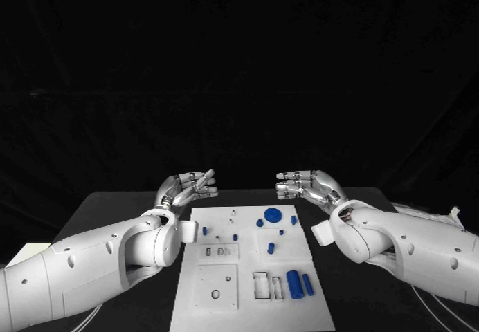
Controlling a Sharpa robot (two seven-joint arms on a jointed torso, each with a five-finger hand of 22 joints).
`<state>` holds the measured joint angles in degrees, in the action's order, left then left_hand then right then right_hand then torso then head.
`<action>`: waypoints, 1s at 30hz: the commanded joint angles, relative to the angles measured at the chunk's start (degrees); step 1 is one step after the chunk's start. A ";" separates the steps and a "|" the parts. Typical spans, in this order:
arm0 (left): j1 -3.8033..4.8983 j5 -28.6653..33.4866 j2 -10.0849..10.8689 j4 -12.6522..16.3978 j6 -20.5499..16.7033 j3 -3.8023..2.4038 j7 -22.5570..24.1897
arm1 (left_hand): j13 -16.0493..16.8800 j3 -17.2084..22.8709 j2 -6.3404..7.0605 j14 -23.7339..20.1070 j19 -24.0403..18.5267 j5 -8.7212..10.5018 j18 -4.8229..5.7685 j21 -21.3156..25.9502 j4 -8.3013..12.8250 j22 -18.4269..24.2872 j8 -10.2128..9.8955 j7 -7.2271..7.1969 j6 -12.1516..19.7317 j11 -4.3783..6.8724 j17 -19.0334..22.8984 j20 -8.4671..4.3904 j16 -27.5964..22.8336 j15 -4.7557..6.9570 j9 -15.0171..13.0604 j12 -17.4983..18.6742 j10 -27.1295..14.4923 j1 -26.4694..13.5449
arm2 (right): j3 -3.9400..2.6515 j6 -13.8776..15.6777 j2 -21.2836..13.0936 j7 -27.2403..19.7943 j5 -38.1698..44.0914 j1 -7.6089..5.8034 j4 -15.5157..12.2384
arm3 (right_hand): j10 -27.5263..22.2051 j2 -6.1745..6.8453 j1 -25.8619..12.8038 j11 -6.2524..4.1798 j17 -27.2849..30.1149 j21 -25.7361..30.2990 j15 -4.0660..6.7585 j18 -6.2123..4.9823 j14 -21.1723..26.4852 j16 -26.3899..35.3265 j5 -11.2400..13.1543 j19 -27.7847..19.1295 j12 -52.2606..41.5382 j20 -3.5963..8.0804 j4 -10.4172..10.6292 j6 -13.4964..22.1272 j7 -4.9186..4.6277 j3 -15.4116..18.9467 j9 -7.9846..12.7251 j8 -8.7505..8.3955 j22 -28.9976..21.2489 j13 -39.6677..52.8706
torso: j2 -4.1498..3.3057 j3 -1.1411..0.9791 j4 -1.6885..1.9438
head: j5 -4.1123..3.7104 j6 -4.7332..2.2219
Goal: Assemble the parts on the task board
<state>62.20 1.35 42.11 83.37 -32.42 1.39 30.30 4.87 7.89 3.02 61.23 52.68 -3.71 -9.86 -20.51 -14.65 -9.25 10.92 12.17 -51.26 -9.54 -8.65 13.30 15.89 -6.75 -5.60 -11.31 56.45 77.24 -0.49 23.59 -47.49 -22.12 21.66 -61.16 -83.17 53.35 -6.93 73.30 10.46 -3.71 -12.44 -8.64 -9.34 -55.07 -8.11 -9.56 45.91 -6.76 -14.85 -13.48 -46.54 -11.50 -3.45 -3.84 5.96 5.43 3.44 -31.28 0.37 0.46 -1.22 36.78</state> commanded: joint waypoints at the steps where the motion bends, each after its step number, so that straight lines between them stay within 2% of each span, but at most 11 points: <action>1: 0.17 0.76 1.07 1.25 4.52 -0.04 1.14 | 0.19 0.46 -0.43 4.65 4.97 0.03 -0.73 -1.75 1.05 -0.42 0.37 -0.77 -3.22 1.36 -1.58 -1.88 1.03 1.61 0.08 -0.23 4.14 1.59 | -0.27 1.73 -0.09 1.32 13.32 -0.37 0.24 | 11.10 1.11 0.84 -2.70 -0.72 -3.39 3.41 -1.36 -12.53 -1.41 -2.27 9.28 0.21 2.98 -3.21 -10.19 0.38 -3.45 -0.21 0.58 0.48 0.21 | -0.59 0.09 0.18 | -0.11 0.03; 5: 0.28 0.27 3.36 3.59 6.78 -0.05 0.07 | 0.10 1.23 0.03 9.94 9.66 0.06 -0.67 -3.86 2.28 -1.16 -0.31 -1.68 -5.44 2.62 -4.26 -3.61 2.61 3.40 0.30 0.74 7.45 2.83 | -0.63 0.49 -0.45 4.46 22.59 -1.42 0.67 | 15.91 3.44 -0.34 -4.28 -2.39 -7.16 5.83 -1.26 -19.33 -3.21 -6.09 15.21 0.48 5.77 -3.09 -13.51 1.55 -4.97 -0.41 0.60 1.99 0.37 | -1.23 0.01 0.44 | -0.49 0.19; 8: 0.34 0.14 5.20 5.76 7.77 -0.05 -0.68 | 0.10 0.90 0.84 12.98 12.01 0.08 -0.71 -5.52 2.54 -1.94 -0.68 -2.11 -6.75 3.20 -6.36 -4.53 4.12 4.21 0.35 1.35 9.28 2.46 | -0.83 -0.62 -0.75 6.57 28.78 -2.33 0.58 | 17.30 4.41 -0.49 -4.85 -3.36 -8.72 6.56 -1.21 -21.78 -3.73 -5.99 16.89 1.20 6.68 -3.08 -14.51 1.89 -5.80 -0.40 0.20 2.69 0.36 | -1.74 -0.07 0.55 | -0.46 0.09; 12: 0.50 0.06 8.27 9.94 8.55 -0.05 -1.87 | 0.78 0.30 1.72 16.99 15.18 0.03 -0.53 -9.13 2.84 -3.93 -1.08 -2.96 -8.61 4.35 -11.32 -5.92 8.33 5.63 0.18 1.39 12.51 1.71 | -1.07 -3.67 -1.30 11.03 40.73 -4.24 -0.25 | 19.68 6.19 -0.43 -6.15 -6.66 -13.91 8.75 -1.24 -29.65 -8.01 -5.48 22.82 1.53 9.13 -2.99 -15.61 2.78 -5.90 -0.43 -0.33 5.24 0.65 | -3.41 -0.12 1.06 | -1.36 -0.41; 15: 0.73 0.08 10.06 12.54 8.72 -0.09 -2.34 | 1.63 -0.37 1.89 16.70 15.70 0.04 -0.35 -12.48 2.85 -6.12 -1.50 -3.22 -8.89 4.60 -16.89 -6.49 13.95 5.95 -0.02 1.35 13.20 0.74 | -1.16 -5.53 -1.42 13.93 48.54 -5.31 -0.97 | 19.41 6.96 -0.88 -6.45 -9.87 -17.03 9.47 -1.08 -31.29 -11.95 -5.23 25.09 2.76 10.15 -2.89 -15.77 3.09 -6.19 -0.34 -1.09 6.93 0.54 | -4.86 -0.01 1.47 | -1.85 -0.71; 18: 0.99 0.09 11.31 14.39 8.83 -0.21 -2.55 | 2.82 -1.12 1.74 13.57 14.28 0.13 -0.27 -16.44 3.19 -9.00 -1.88 -3.00 -8.91 4.72 -23.64 -6.70 20.79 5.97 -0.33 1.20 13.06 0.10 | -1.27 -7.03 -1.37 16.62 54.96 -6.10 -1.61 | 20.32 7.28 -1.78 -6.85 -16.44 -20.87 10.11 -0.94 -31.23 -20.96 -4.96 26.32 3.19 10.76 -2.77 -16.58 3.47 -7.14 -0.43 -1.82 9.20 0.90 | -6.14 0.15 1.95 | -2.55 -1.20; 20: 1.18 0.09 11.90 15.30 9.05 -0.29 -2.64 | 3.24 -1.34 1.63 12.75 13.68 0.13 -0.38 -17.81 3.33 -10.00 -1.99 -3.01 -8.90 4.68 -25.68 -6.73 22.93 5.92 -0.44 1.09 12.97 -0.02 | -1.33 -7.76 -1.33 18.41 58.92 -6.53 -1.99 | 21.95 7.62 -1.96 -7.18 -18.22 -22.30 10.36 -1.04 -31.38 -23.21 -4.84 26.90 2.60 11.00 -2.83 -16.89 3.79 -7.43 -0.48 -1.93 10.04 1.40 | -6.76 0.23 2.29 | -2.92 -2.19; 24: 1.81 0.10 12.84 17.00 9.73 -0.43 -2.74 | 4.11 -1.68 1.24 12.06 13.28 0.11 -0.49 -21.33 3.66 -12.42 -2.25 -3.12 -8.85 4.65 -31.33 -6.66 28.70 5.93 -0.66 0.94 12.55 -0.19 | -1.41 -8.91 -1.22 21.94 65.72 -7.45 -2.55 | 22.54 8.09 -2.78 -7.45 -31.65 -26.67 10.69 -0.87 -31.48 -36.78 -3.77 27.13 3.13 11.23 -2.60 -17.40 4.21 -8.99 -0.51 -2.26 12.86 2.23 | -8.06 0.46 3.16 | -3.46 -2.25; 27: 2.30 0.10 13.42 18.04 10.02 -0.48 -2.75 | 4.29 -1.77 1.08 11.65 13.06 0.09 -0.46 -22.25 3.72 -13.06 -2.42 -3.02 -8.70 4.52 -31.76 -6.60 29.16 5.96 -0.68 1.02 12.22 -0.28 | -1.45 -9.22 -0.99 23.57 68.82 -8.09 -2.55 | 21.52 8.54 -3.54 -7.31 -40.64 -28.56 10.55 -0.89 -32.06 -45.00 -2.88 27.18 3.22 11.23 -2.26 -17.32 4.17 -9.30 -0.50 -2.26 14.09 2.26 | -8.88 0.54 3.57 | -4.00 -2.39; 28: 2.48 0.10 13.62 18.40 10.10 -0.50 -2.76 | 4.31 -1.81 1.08 11.54 13.02 0.09 -0.47 -22.39 3.72 -13.16 -2.46 -3.02 -8.66 4.47 -31.72 -6.59 29.13 5.94 -0.68 1.05 12.13 -0.31 | -1.46 -9.36 -0.88 24.10 69.84 -8.30 -2.51 | 20.81 8.79 -3.82 -7.12 -43.45 -30.52 10.50 -0.62 -32.17 -47.60 -2.61 27.58 3.24 11.17 -2.14 -17.06 4.21 -9.39 -0.46 -2.31 16.31 2.20 | -9.26 0.60 3.78 | -4.24 -2.48; 30: 2.81 0.12 13.90 18.96 10.30 -0.53 -2.80 | 4.37 -1.89 1.07 11.31 12.90 0.10 -0.47 -22.68 3.73 -13.36 -2.53 -2.97 -8.58 4.42 -31.67 -6.57 29.07 5.90 -0.67 1.09 11.99 -0.38 | -1.47 -9.76 -0.64 24.97 71.50 -8.62 -2.36 | 18.98 9.46 -4.37 -6.75 -53.64 -39.12 10.33 0.74 -32.78 -56.94 -2.23 30.14 3.07 11.02 -1.82 -16.49 4.17 -9.62 -0.40 -2.33 26.80 2.08 | -9.71 0.66 4.06 | -4.56 -2.48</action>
<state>64.78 1.53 55.95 101.85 -24.22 0.94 27.61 9.19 6.38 4.24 72.79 66.00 -3.71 -9.83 -42.99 -10.99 -22.57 8.75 9.10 -60.00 -5.10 -40.33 6.84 44.88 -0.83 -6.22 -10.17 68.88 77.17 -1.93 16.37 -48.26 -1.31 85.18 -69.67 -85.58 72.63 2.43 69.09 3.61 -56.71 -51.04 1.87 -9.38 -84.03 -64.37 -12.08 75.89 -3.83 -3.80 -15.31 -63.37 -7.40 -12.94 -4.30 3.90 31.76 5.60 -39.80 0.86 3.82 -5.28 34.39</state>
